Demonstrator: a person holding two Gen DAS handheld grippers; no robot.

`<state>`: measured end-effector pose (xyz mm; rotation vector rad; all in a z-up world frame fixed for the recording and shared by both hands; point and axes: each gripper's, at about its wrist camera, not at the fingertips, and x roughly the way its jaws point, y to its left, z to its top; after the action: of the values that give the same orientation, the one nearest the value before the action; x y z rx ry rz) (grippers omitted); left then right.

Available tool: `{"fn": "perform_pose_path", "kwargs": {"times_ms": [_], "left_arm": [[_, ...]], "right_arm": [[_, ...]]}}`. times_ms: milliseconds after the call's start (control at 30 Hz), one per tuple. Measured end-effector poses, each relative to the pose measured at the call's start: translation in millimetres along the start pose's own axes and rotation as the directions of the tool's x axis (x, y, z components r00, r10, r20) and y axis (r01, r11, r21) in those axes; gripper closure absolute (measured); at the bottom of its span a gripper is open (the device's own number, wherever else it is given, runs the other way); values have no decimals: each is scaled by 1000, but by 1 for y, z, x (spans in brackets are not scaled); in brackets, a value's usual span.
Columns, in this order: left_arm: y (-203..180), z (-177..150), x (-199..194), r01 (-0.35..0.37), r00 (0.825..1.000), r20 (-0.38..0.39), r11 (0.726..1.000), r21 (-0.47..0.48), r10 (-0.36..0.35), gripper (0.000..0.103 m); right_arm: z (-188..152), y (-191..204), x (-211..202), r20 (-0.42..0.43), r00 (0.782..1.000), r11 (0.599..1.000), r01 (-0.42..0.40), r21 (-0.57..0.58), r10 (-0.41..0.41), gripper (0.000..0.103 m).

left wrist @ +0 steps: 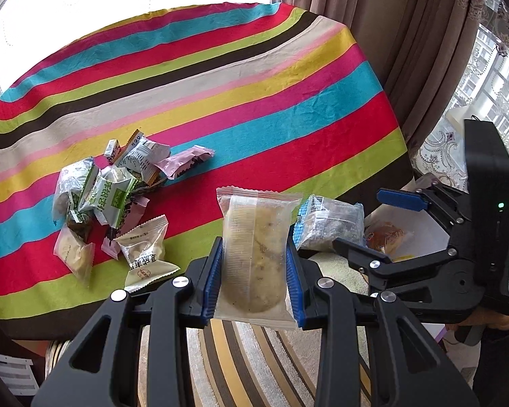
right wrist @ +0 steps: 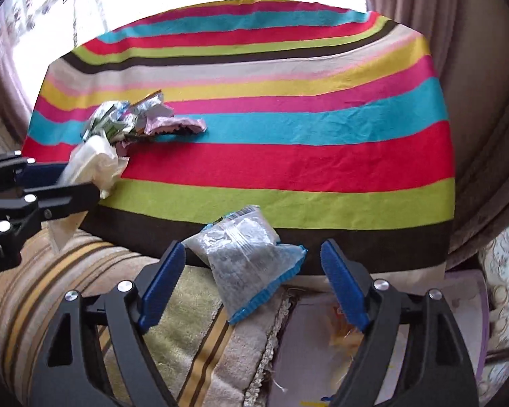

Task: Organize snacks
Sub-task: 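Carry both bags into the white box and open both tools to release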

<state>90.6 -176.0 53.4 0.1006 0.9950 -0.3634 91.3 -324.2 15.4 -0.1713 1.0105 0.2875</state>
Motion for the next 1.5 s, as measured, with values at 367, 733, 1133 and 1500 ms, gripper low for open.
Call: {"fn": "perform_pose_path", "kwargs": {"times_ms": [367,733,1133,1500], "left_arm": [[2,0,1,-4,1000,-6,1000,-9,4,71],[-52,13,13,171,984,-42,985,-11,-171,71],[-138,-1,70,344,910,-211,934,-101,-358,71],[-139,-4,82,307,920,-216,944,-118,-326,45]], "right_arm": [[5,-7,30,-53,996,997,-77,-17,76,53],[-45,-86,-45,124,992,933,-66,353,24,54],[-124,-135,-43,82,996,805,-29,593,-25,54],[-130,-144,-47,96,995,778,-33,627,-36,35]]}}
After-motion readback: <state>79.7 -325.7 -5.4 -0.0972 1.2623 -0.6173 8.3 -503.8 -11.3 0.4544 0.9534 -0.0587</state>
